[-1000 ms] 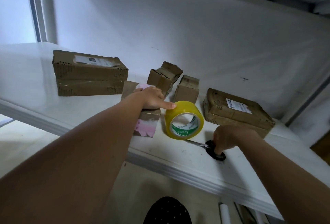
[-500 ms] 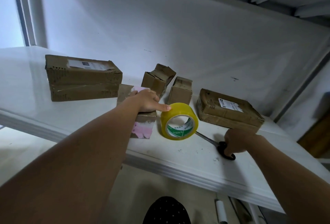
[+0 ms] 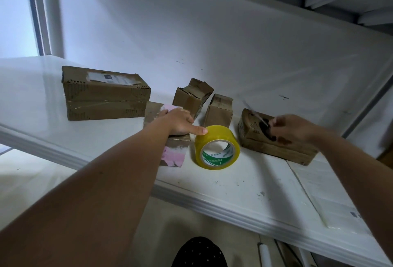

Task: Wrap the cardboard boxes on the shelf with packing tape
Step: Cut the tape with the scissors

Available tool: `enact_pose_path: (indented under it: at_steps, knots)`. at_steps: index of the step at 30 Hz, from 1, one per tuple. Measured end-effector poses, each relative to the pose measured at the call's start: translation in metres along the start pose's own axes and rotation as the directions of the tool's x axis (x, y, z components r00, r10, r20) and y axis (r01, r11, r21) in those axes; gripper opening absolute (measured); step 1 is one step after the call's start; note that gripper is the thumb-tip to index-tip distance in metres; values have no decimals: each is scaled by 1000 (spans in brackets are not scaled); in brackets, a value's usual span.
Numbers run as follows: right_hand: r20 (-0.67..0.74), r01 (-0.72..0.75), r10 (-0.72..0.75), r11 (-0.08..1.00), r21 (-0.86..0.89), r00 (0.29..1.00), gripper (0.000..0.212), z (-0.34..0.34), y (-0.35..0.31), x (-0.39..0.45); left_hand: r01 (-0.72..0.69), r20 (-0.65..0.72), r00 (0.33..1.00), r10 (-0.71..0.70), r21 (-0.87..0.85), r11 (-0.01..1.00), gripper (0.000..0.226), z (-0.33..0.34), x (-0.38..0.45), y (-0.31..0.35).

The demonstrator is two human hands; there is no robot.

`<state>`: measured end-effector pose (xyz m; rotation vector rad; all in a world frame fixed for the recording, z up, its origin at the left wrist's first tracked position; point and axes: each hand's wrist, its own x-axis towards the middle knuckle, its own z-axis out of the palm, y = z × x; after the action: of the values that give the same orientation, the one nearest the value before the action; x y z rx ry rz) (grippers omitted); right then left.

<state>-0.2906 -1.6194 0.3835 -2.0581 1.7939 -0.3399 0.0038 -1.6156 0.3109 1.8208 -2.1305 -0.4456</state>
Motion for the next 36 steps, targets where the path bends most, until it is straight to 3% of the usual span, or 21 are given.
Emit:
enact_pose_path:
  at_steps: [3,7,10,13,15,17,19,23,28,33,36]
  knots:
    - [94,21,-52,950,311,994,50,-10,-36,-15,3,-9,1000,-3,-25,1000,72,1,0,-1]
    - [422,-83,-99,916,393,901,110,-7,-69,-28,-2,-21,1000,1,-51,999,72,0,1,-2]
    - [708,-84,-174,946,313,685,111,8,-74,-33,-13,-23,1000,11,-59,998,69,0,1,-1]
    - [874,-124,-130,970,210,469,108,32,-68,-39,-19,-27,1000,16,-117,993,62,0,1,-2]
    - [918,-138,-84,979,148,386,107,48,-62,-40,-4,-26,1000,1,-129,992,66,-1,1,-2]
    - [933,-151,-70,980,130,353,103,59,-57,-40,13,-23,1000,-16,-118,993,73,-1,0,-2]
    - [927,-179,-75,972,150,368,101,66,-53,-40,24,-17,1000,-26,-131,991,76,-2,0,-2]
    - [883,-265,-85,937,229,461,101,83,-54,-43,29,-5,1000,-30,-129,991,76,-2,1,-2]
    - [812,-281,-93,910,304,577,115,113,-60,-45,49,4,999,-48,-132,990,80,-1,2,-2]
    - [777,-373,-109,830,414,620,83,132,-68,-51,58,22,998,-55,-178,982,81,-2,5,-3]
    - [757,-448,-104,751,485,645,76,139,-79,-55,53,28,998,-49,-191,980,78,-2,6,-4]
